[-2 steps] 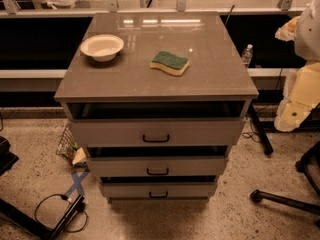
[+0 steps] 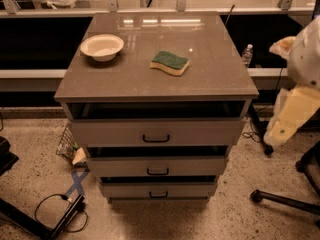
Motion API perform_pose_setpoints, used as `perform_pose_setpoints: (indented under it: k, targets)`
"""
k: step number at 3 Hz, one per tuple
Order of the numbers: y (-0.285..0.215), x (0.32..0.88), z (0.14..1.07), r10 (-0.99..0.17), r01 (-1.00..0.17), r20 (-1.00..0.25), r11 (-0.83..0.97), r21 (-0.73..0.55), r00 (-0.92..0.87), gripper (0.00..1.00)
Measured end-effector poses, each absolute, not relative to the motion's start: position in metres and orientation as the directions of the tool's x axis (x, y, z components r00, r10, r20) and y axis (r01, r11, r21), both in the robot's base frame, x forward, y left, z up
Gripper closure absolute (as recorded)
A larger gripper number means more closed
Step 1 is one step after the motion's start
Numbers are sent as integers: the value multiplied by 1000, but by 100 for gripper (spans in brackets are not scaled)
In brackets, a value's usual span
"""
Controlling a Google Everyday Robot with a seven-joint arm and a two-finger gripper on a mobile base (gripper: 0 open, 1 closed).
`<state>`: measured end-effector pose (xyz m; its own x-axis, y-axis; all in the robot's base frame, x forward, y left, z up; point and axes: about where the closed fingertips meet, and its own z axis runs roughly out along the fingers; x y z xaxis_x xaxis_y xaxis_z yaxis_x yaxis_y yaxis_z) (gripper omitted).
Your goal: Open middle drawer
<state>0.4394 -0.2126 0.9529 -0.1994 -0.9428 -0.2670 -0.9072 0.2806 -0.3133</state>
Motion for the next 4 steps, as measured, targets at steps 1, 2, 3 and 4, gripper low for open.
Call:
perform_pose_setpoints:
  k: [1,2,3,4]
  targets:
    - [-219,419,906,-933,-905,-321,269,-330,-161,0]
    - [-227,392,845,-900,-896,-410,299,-328,-150,0]
    - [-236,381,775,-851,-879,-502,348,-326,-151,0]
    - [-259,412,724,-819,-820,-553,417,-392,-153,0]
